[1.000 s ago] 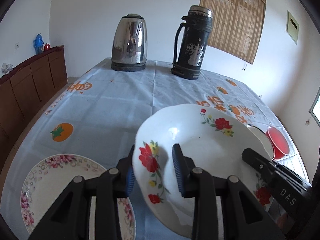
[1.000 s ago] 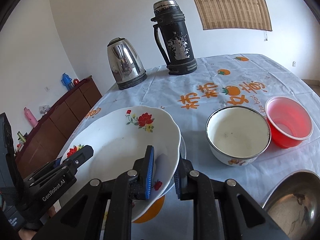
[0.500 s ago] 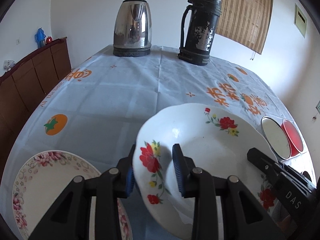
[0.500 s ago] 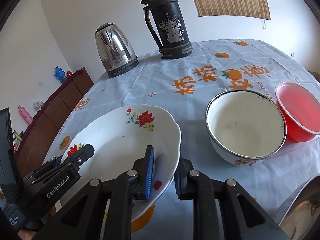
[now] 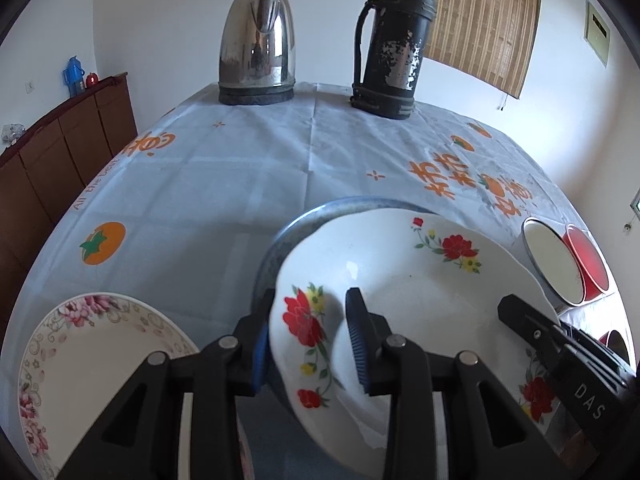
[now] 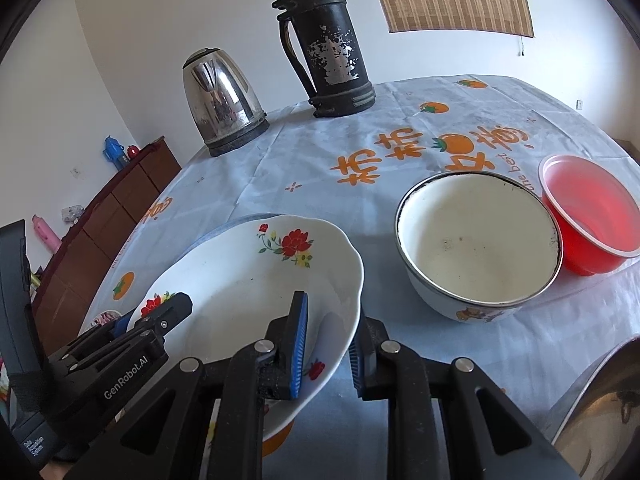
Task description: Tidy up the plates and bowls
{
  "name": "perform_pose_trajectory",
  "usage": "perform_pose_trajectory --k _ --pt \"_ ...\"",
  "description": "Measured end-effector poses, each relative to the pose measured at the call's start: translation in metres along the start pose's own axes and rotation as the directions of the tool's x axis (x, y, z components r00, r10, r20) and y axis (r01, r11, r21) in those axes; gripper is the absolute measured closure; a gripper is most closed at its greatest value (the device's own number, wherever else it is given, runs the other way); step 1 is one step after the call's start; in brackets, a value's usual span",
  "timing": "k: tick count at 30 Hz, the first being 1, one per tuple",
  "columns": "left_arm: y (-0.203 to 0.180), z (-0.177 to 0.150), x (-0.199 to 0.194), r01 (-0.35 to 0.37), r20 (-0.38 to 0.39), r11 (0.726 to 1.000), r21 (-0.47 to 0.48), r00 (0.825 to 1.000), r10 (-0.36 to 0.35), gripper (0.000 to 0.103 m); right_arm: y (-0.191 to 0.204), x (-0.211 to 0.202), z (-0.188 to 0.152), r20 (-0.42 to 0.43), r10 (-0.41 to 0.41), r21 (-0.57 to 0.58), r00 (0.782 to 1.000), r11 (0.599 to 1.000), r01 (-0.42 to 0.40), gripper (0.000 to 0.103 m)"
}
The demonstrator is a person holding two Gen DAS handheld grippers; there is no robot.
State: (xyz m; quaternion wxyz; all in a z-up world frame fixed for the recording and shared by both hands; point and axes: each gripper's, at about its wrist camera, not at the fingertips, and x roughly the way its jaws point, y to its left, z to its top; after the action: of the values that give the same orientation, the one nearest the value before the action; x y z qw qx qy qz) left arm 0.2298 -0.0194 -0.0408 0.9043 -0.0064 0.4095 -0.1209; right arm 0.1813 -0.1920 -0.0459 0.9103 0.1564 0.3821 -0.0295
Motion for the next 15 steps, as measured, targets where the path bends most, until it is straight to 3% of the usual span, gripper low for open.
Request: perform_pose_trajectory --k 8,12,14,15 --pt "-0.006 -0.001 0.001 -0.044 0.005 0.998 0.039 0.999 0.044 0.071 -0.002 0.006 -0.002 -0.004 -0.016 0.003 1.000 1.000 0.016 0.082" --pt "-0.010 -0.001 -0.003 -0.095 0.040 0.993 0.073 0.995 0.092 0.068 0.002 0.015 -0.002 0.006 -0.023 -0.024 1.000 0.999 0.023 0.075" --pt "-0.011 -0.001 -0.008 -0.123 0.068 0.989 0.083 0.991 0.118 0.064 0.004 0.022 -0.001 -0.002 -0.012 -0.039 1.000 0.999 0.012 0.070" --pt "-0.011 -0.001 -0.011 -0.163 0.090 0.983 0.086 0.984 0.155 0.048 0.005 0.025 0.000 -0.017 0.004 -0.038 1.000 0.999 -0.004 0.068"
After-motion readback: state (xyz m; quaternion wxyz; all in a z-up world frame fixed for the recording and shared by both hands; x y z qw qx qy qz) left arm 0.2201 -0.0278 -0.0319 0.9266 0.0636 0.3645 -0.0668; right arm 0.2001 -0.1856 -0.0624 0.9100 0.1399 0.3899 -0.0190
